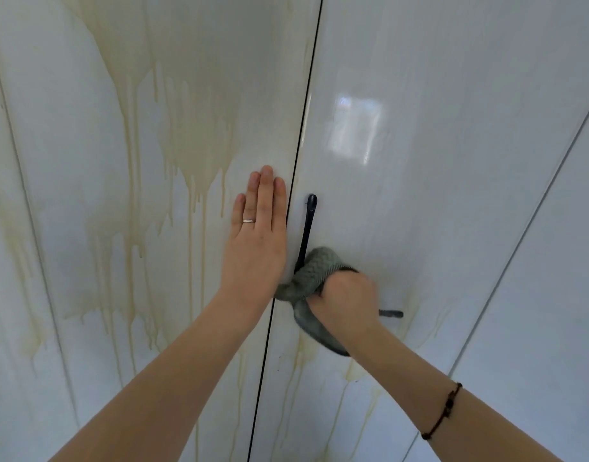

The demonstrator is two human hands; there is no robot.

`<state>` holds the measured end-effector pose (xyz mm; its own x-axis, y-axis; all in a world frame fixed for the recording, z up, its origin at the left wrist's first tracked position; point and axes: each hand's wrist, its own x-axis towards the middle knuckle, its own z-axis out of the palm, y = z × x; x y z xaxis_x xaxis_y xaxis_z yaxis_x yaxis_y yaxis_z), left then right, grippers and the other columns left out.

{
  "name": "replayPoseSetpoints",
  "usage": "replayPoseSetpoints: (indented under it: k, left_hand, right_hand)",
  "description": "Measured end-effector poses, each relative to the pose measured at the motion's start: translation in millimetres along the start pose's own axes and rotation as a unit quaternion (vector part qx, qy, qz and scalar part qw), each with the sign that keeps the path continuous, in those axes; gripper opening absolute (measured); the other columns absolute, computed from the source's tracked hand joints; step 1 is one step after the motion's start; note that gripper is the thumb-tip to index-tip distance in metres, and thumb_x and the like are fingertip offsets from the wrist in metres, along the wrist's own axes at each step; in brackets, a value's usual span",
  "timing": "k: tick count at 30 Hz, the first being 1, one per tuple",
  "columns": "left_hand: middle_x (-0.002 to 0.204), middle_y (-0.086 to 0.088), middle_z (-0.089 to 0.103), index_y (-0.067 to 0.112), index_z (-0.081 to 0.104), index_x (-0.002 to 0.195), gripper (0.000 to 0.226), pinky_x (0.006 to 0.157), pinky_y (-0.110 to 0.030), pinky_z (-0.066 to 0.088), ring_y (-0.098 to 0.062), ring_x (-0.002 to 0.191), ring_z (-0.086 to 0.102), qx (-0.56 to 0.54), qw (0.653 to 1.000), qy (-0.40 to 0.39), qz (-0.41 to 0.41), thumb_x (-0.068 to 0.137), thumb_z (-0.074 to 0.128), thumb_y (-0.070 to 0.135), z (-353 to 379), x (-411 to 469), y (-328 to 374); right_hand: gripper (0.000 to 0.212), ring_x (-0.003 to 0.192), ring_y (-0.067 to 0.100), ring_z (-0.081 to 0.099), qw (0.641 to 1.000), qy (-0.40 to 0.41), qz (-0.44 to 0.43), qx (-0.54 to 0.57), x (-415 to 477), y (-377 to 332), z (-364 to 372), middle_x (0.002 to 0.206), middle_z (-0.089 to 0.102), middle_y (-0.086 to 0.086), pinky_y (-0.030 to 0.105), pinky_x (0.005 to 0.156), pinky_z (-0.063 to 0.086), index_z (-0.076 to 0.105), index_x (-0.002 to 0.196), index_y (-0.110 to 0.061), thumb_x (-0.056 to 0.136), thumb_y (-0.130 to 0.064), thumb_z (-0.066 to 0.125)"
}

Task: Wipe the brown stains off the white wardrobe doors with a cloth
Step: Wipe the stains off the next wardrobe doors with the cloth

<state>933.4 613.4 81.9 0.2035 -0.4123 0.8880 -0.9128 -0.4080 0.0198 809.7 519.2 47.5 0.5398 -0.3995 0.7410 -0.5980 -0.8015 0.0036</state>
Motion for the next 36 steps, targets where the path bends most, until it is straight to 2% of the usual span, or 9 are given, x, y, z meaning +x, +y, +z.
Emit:
replayPoseSetpoints:
  k: [4, 15, 19, 22, 24, 27, 32, 34, 36]
  left_hand:
    - [0.163, -0.025, -0.014, -0.005, -0.008, 0.155, 0.057, 0.124, -0.05, 0.012, -0.04, 0.152, -0.008, 0.011, 1.0, -0.005, 0.017, 0.099, -0.008, -0.001, 0.3, 0.1, -5.8]
    - [0.165, -0.023, -0.004, -0.004, 0.005, 0.157, 0.057, 0.125, -0.049, 0.014, -0.038, 0.153, 0.002, -0.016, 0.998, 0.002, 0.058, 0.102, 0.012, 0.009, -7.4, 3.7, -18.5]
    - [0.164, -0.024, -0.007, -0.004, 0.0, 0.157, 0.058, 0.123, -0.05, 0.017, -0.039, 0.153, -0.001, -0.003, 0.997, -0.003, 0.074, 0.099, 0.008, 0.0, -10.3, -0.1, -20.0]
    - [0.164, -0.024, -0.011, -0.004, -0.004, 0.156, 0.06, 0.124, -0.05, 0.014, -0.039, 0.153, -0.004, 0.0, 0.998, -0.017, 0.061, 0.098, 0.01, 0.002, -11.7, 0.0, -18.3]
    - [0.164, -0.023, -0.014, -0.003, -0.008, 0.156, 0.059, 0.124, -0.049, 0.013, -0.039, 0.153, -0.007, 0.002, 0.998, -0.026, 0.054, 0.101, 0.01, 0.01, -11.2, -0.1, -16.0]
    - [0.164, -0.021, -0.014, -0.002, -0.007, 0.157, 0.055, 0.125, -0.047, 0.012, -0.036, 0.153, -0.007, 0.003, 0.999, -0.022, 0.049, 0.107, 0.004, 0.02, -7.9, 0.5, -15.7]
    - [0.164, -0.022, -0.015, -0.003, -0.007, 0.156, 0.066, 0.125, -0.048, 0.012, -0.037, 0.153, -0.008, 0.007, 0.998, -0.015, 0.052, 0.102, 0.028, 0.009, -5.7, -0.3, -21.2]
    - [0.163, -0.023, -0.016, -0.004, -0.008, 0.156, 0.07, 0.124, -0.049, 0.012, -0.038, 0.153, -0.009, 0.01, 0.998, -0.015, 0.052, 0.099, 0.032, 0.007, -5.6, 0.0, -20.3]
    - [0.164, -0.022, -0.015, -0.003, -0.008, 0.156, 0.069, 0.124, -0.049, 0.013, -0.038, 0.153, -0.008, 0.008, 0.999, -0.015, 0.05, 0.1, 0.03, 0.011, -4.3, 0.6, -18.1]
  right_hand:
    - [0.038, 0.065, 0.017, 0.05, 0.976, -0.216, -0.012, -0.009, -54.5, -18.6, 31.7, 0.057, 0.036, -0.01, 0.025, 0.055, 0.031, 0.033, 0.06, -0.023, 0.093, -0.034, 0.049]
    - [0.022, 0.055, 0.007, 0.051, 0.983, -0.154, 0.032, 0.097, -34.7, -49.0, -5.9, 0.064, 0.049, -0.01, 0.012, 0.048, 0.029, 0.052, 0.071, -0.021, 0.088, -0.019, 0.066]
    - [0.074, 0.04, 0.008, 0.007, 0.955, -0.297, 0.012, -0.004, -73.5, -67.0, 17.2, 0.05, 0.009, -0.01, 0.017, 0.036, 0.0, 0.006, 0.051, -0.025, 0.037, -0.017, 0.078]
    - [0.063, 0.045, 0.012, 0.043, 0.957, -0.287, 0.033, -0.017, -58.0, -63.9, 17.9, 0.05, 0.038, -0.008, 0.021, 0.046, 0.026, 0.027, 0.046, -0.023, 0.055, -0.025, 0.089]
    - [0.02, 0.067, 0.02, 0.065, 0.978, -0.188, 0.076, 0.042, -34.7, -72.8, -1.1, 0.074, 0.067, -0.001, 0.023, 0.055, 0.034, 0.067, 0.085, -0.015, 0.071, -0.018, 0.082]
    - [0.12, 0.073, 0.023, 0.065, 0.982, -0.136, 0.108, 0.069, -3.3, -74.8, -6.7, 0.108, 0.068, -0.008, 0.022, 0.051, 0.042, 0.031, 0.154, -0.013, 0.048, -0.01, 0.088]
    - [0.03, 0.084, 0.017, 0.068, 0.967, -0.231, 0.103, -0.027, -33.6, -82.0, -0.1, 0.084, 0.067, -0.003, 0.023, 0.059, 0.04, 0.066, 0.081, -0.017, 0.064, -0.026, 0.09]
    - [0.039, 0.09, 0.022, 0.067, 0.919, -0.376, 0.115, -0.018, -41.4, -75.1, 5.4, 0.08, 0.061, -0.003, 0.026, 0.064, 0.046, 0.051, 0.066, -0.018, 0.069, -0.026, 0.09]
    - [0.04, 0.076, 0.023, 0.063, 0.945, -0.304, 0.121, 0.006, -30.7, -70.3, -2.4, 0.069, 0.056, -0.006, 0.027, 0.057, 0.044, 0.047, 0.067, -0.016, 0.075, -0.024, 0.085]
